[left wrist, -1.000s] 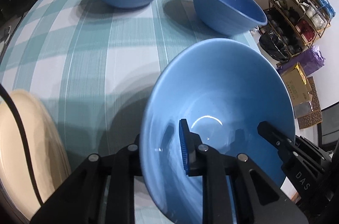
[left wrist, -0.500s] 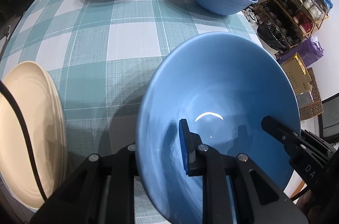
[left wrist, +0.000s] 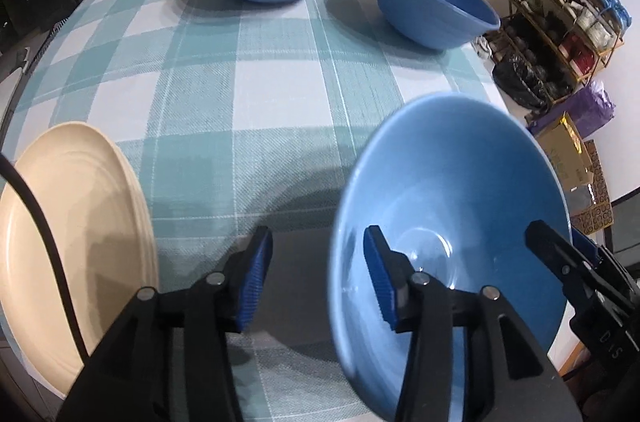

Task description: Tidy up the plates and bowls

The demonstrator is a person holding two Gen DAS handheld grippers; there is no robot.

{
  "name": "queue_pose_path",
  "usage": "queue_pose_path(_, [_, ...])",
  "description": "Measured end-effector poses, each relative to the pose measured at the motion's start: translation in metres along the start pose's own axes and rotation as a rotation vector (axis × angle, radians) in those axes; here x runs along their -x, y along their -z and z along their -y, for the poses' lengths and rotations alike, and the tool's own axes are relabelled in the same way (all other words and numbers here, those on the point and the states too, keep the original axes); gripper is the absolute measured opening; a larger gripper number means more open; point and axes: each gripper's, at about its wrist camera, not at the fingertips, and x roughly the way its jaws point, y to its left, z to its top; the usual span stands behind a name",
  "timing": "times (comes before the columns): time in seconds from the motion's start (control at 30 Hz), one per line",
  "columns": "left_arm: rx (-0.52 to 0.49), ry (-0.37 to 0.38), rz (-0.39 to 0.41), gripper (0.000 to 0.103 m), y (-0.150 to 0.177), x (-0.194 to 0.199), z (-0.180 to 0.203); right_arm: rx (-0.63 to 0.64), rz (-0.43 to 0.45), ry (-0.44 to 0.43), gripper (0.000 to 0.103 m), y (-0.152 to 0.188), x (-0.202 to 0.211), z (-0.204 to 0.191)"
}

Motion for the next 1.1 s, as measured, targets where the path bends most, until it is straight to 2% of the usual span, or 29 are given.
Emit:
queue_pose_path(0.13, [-0.048, -0.025, 0.010, 0.049, -0.003, 0.008, 0.002, -0.006, 0.051, 0.018, 0.065, -0.004, 0.013, 0.005])
queue_pose_path(0.23, [-0.094, -0.077, 0.042, 0.049, -0.004, 0.017, 0.005, -0.033, 0.032, -0.018, 0.065, -0.007, 0.024, 0.011])
queue_pose_path(0.47, [-0.036, 0.003, 0.068, 0.050, -0.015, 0.043, -0.013, -0.041, 0.219, -0.012, 0.065, -0.011, 0.075, 0.006])
queue_pose_path(0.57, [-0.054, -0.017, 0.111, 0.050, -0.019, 0.059, -0.014, -0.008, 0.259, -0.009, 0.065, -0.015, 0.084, -0.002])
queue_pose_path(0.8, [-0.021, -0.071, 0.182, 0.052, -0.037, 0.077, -0.026, -0.018, 0.232, -0.039, 0.065, -0.024, 0.074, -0.004])
queue_pose_path(0.9, [0.007, -0.018, 0.185, 0.054, -0.048, 0.076, -0.028, -0.024, 0.238, -0.059, 0.065, -0.028, 0.069, -0.002])
queue_pose_path(1.0, [-0.005, 0.037, 0.144, 0.055, -0.066, 0.068, -0.018, -0.023, 0.252, -0.082, 0.065, -0.037, 0.067, 0.000])
queue_pose_path(1.03, [-0.017, 0.032, 0.138, 0.056, -0.071, 0.066, -0.013, -0.024, 0.255, -0.095, 0.066, -0.041, 0.068, 0.000])
queue_pose_path(1.1, [-0.055, 0.004, 0.148, 0.062, -0.083, 0.063, 0.000, -0.017, 0.252, -0.113, 0.076, -0.051, 0.067, 0.001])
